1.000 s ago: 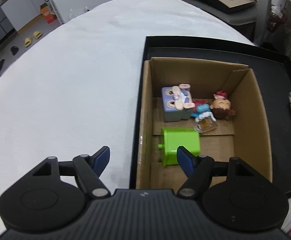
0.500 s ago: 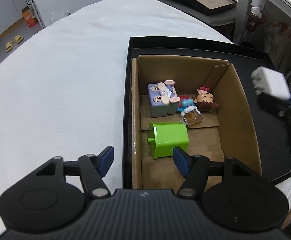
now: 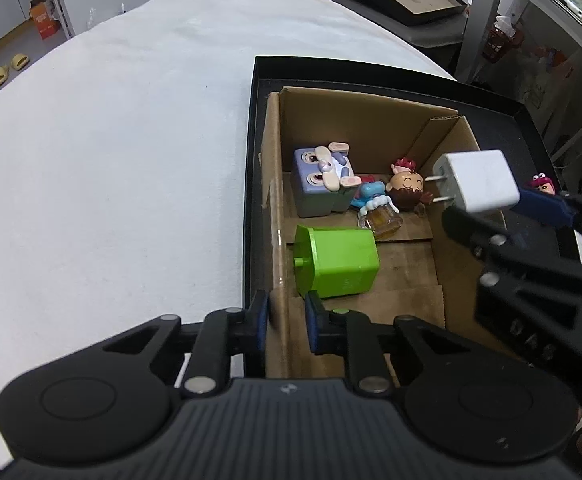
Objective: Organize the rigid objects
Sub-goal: 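Open the right tool to drop the charger into the box while the left tool grips the wall, then grasp the pink hooded doll on the tray with the right tool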
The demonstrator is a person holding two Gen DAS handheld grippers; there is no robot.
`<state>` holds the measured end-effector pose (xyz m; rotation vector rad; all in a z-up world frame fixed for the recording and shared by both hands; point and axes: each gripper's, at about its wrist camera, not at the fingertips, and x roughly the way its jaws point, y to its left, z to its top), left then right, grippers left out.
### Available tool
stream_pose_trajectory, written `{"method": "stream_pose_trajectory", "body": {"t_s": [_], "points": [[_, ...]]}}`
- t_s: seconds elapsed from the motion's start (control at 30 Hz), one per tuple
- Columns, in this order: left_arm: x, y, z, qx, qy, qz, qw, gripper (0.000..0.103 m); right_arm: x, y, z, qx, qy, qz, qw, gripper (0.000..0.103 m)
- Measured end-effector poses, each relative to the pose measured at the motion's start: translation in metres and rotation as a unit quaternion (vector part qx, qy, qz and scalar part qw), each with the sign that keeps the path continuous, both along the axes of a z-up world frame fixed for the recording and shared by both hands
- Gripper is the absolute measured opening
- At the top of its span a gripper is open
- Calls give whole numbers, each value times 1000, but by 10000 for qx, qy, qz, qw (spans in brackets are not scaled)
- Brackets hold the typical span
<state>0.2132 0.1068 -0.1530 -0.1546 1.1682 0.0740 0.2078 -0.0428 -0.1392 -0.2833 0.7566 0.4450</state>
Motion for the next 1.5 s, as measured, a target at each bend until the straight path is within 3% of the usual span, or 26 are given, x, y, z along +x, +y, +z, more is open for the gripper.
{"method": "stream_pose_trajectory", "body": {"t_s": [0.27, 0.53, 0.87, 1.2, 1.5], "points": [[-1, 2, 1, -110, 45, -47, 9999, 18, -4, 13, -15, -538, -93, 181, 9983, 46], [0, 4, 2, 77, 136, 19, 9999, 19, -12, 20, -19, -965, -429, 206, 9942, 48], [3, -7, 16, 300, 123, 70, 9994, 23, -6, 1, -4, -528, -440, 34, 9976, 49], [9, -21, 19, 625, 165, 209, 9977, 48, 16, -32, 0, -182, -418, -476, 9978, 50], [17, -30, 21, 870, 220, 368, 9953, 56, 30, -65, -4, 47, -365, -865, 9956, 57]]}}
